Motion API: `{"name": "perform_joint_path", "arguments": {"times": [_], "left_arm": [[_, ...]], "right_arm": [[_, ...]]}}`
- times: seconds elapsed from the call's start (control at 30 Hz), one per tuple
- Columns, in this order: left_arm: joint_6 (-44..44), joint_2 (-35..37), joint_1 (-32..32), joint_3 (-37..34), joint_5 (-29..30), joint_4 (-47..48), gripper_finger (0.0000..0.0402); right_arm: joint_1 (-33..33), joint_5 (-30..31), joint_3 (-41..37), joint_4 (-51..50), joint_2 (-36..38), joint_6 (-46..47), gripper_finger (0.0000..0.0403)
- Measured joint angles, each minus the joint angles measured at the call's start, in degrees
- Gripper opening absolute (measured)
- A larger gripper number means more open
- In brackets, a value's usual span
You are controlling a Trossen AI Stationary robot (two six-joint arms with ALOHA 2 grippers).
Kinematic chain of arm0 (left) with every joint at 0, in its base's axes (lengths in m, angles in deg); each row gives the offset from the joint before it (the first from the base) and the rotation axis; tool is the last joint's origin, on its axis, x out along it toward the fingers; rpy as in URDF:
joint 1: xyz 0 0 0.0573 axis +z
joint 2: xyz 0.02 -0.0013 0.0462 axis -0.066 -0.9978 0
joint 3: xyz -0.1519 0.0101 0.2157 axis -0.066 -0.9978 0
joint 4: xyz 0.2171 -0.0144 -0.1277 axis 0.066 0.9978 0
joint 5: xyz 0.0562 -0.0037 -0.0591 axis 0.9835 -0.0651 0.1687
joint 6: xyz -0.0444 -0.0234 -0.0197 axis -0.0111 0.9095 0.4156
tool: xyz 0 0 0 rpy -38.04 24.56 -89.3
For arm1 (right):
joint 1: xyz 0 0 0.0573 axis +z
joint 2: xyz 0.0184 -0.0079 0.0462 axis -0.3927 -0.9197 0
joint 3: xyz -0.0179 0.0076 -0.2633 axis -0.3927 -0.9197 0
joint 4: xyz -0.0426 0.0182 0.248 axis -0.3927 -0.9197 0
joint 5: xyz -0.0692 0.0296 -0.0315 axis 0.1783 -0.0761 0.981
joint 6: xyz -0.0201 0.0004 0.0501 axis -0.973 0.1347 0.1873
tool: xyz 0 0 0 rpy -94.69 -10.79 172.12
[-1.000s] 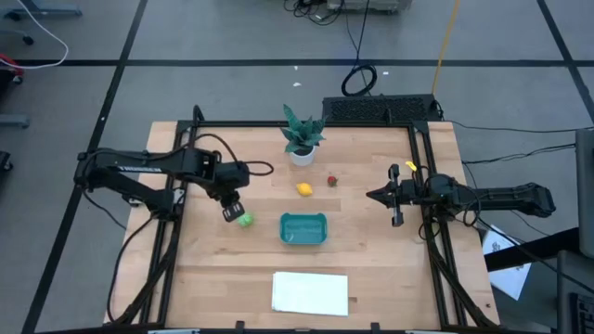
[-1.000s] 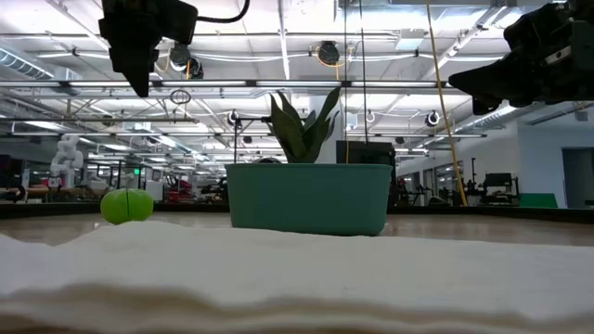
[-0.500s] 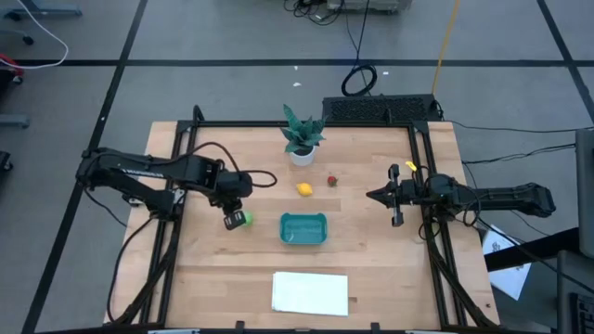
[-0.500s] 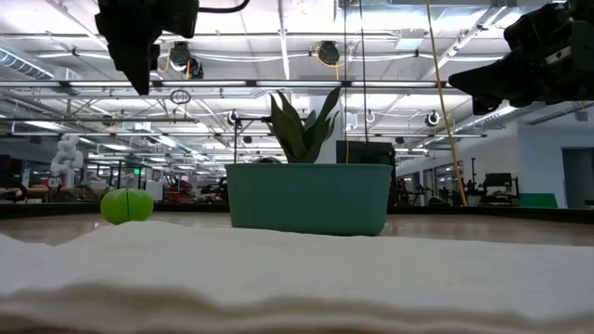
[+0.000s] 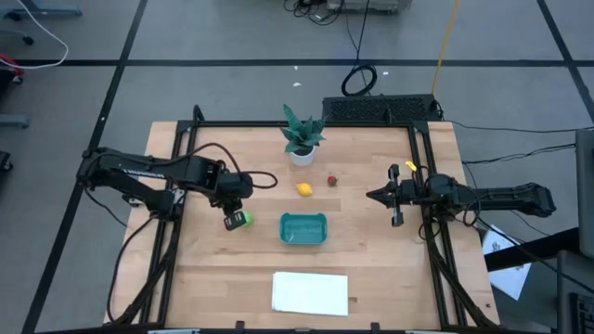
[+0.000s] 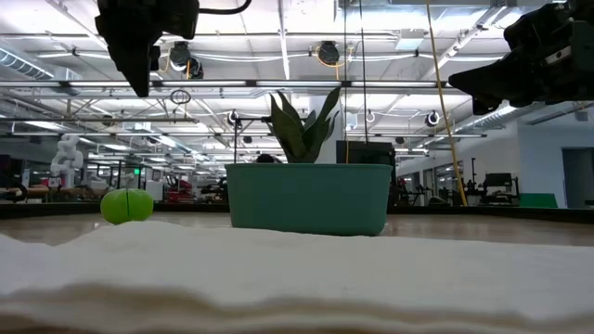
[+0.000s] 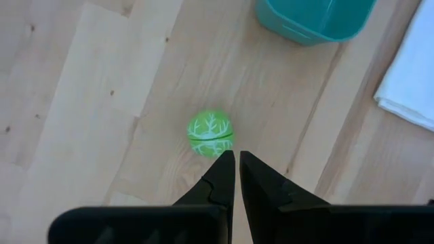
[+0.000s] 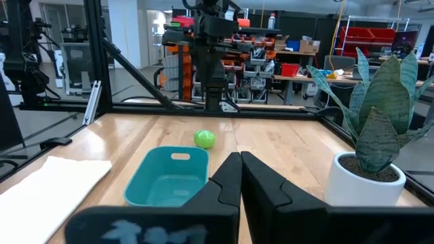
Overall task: Pick and placing Produce into tupperware
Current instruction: Put the green cabbage into the green bin
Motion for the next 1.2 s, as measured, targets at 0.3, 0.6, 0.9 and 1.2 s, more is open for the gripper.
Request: {"name": "perform_joint_path", "arguments": {"times": [0.3, 0.6, 0.9, 1.2], "left_arm": [[-1.9, 0.0, -0.6, 0.0, -0.1, 0.0, 0.0066], [0.5, 0.0, -1.2, 0.0, -0.4, -1.5, 0.0225], [1.4, -3.0, -1.3, -2.6, -0.5, -1.2, 0.0313], [-0.2, -11.4, -1.1, -5.5, -1.7, -1.9, 0.0332]], "right_arm": [[0.0, 0.0, 0.0, 0.0, 0.0, 0.0, 0.0000], [0.0, 0.0, 0.0, 0.0, 0.0, 0.0, 0.0000], [0.0, 0.0, 0.0, 0.0, 0.0, 0.0, 0.0000], [0.0, 0.0, 0.0, 0.0, 0.0, 0.0, 0.0000]]}}
